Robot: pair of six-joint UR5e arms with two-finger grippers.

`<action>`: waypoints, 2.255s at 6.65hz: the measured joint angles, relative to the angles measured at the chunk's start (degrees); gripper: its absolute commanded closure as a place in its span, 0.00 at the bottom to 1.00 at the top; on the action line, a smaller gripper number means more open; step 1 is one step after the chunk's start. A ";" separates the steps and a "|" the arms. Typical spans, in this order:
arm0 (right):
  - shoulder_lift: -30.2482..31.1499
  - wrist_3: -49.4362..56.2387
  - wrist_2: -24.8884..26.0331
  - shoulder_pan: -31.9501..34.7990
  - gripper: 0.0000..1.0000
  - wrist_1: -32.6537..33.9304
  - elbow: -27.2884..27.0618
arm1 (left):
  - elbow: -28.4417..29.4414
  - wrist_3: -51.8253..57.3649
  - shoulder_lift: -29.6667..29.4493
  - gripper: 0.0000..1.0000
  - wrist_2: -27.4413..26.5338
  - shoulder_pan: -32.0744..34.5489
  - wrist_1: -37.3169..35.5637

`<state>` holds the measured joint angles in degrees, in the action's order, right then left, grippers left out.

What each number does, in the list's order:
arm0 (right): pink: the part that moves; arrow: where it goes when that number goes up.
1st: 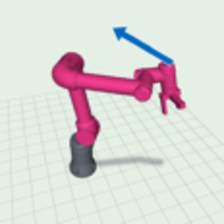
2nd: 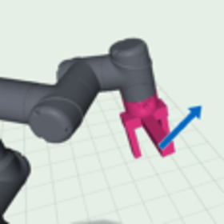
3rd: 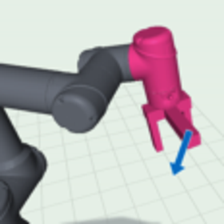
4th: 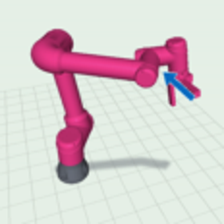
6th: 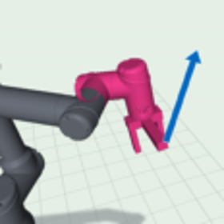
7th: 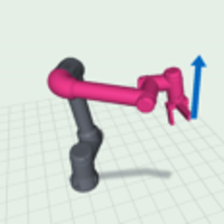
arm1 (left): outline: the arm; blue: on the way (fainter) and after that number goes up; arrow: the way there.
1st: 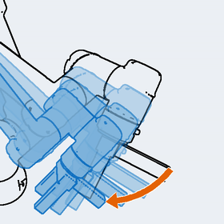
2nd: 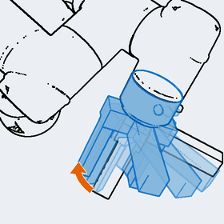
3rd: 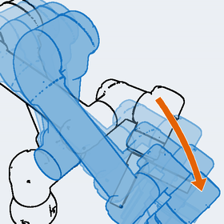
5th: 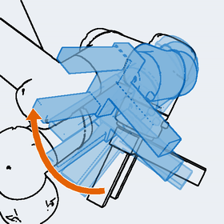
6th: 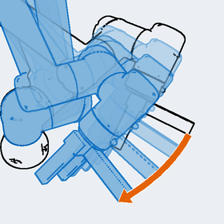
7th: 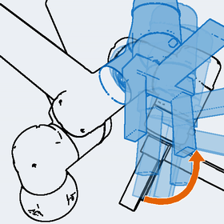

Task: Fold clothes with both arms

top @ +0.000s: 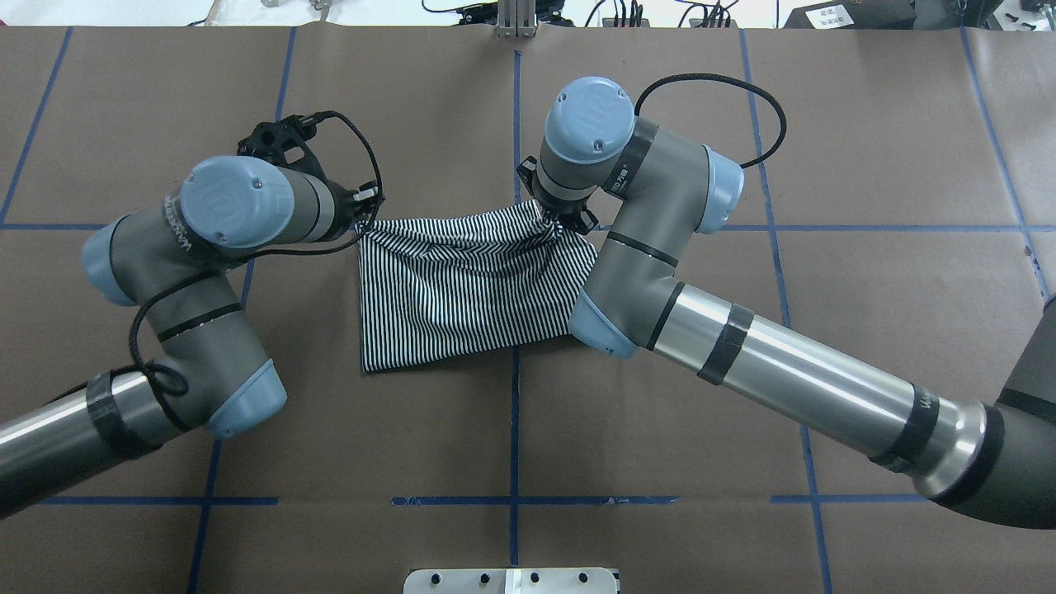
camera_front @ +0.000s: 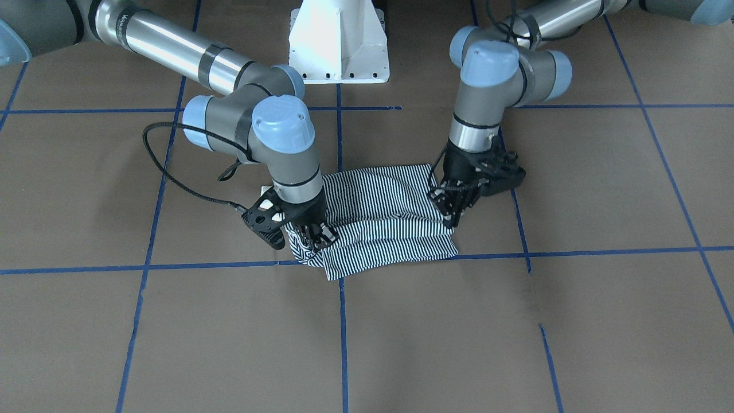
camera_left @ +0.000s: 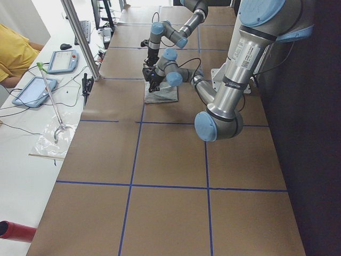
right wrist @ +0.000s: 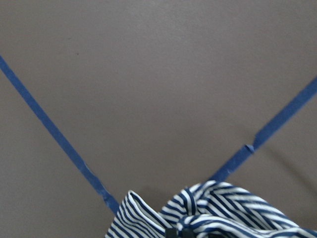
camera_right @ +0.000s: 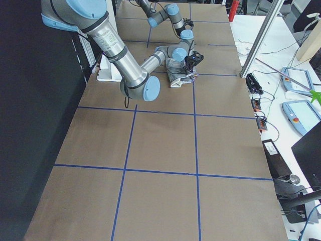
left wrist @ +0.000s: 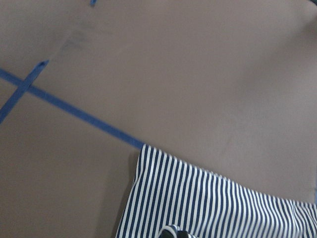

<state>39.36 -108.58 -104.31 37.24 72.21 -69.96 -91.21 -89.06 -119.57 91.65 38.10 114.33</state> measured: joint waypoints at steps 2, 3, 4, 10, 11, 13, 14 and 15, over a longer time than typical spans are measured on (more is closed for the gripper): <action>-1.79 2.76 -2.38 2.06 0.00 -1.78 2.96 | 6.57 3.34 -1.34 0.39 0.87 2.78 7.88; -0.27 3.31 -4.93 3.58 0.00 -1.85 0.83 | 4.63 3.69 0.18 0.39 2.28 3.48 8.70; 2.81 4.37 -7.28 5.14 0.00 -1.84 -2.54 | 0.11 3.89 3.74 0.40 4.22 3.81 8.98; 30.84 61.23 -27.53 34.38 0.00 3.59 -15.49 | -8.61 55.21 23.75 0.38 37.28 30.40 9.30; 33.80 75.24 -28.26 39.18 0.00 7.82 -15.73 | -7.24 64.14 25.64 0.19 40.52 35.92 8.70; 39.22 97.12 -28.65 47.12 0.00 14.45 -17.50 | -6.83 79.60 28.38 0.00 42.20 43.70 3.06; 43.27 102.93 -28.79 49.01 0.00 16.43 -21.06 | -7.02 84.56 30.03 0.00 42.60 45.93 -0.61; 46.67 105.22 -28.95 49.67 0.00 17.63 -24.61 | -7.30 87.20 32.42 0.00 43.96 46.89 -2.68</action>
<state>86.03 -3.36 -133.26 86.91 89.84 -94.57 -98.51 -1.86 -87.16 135.60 84.99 111.65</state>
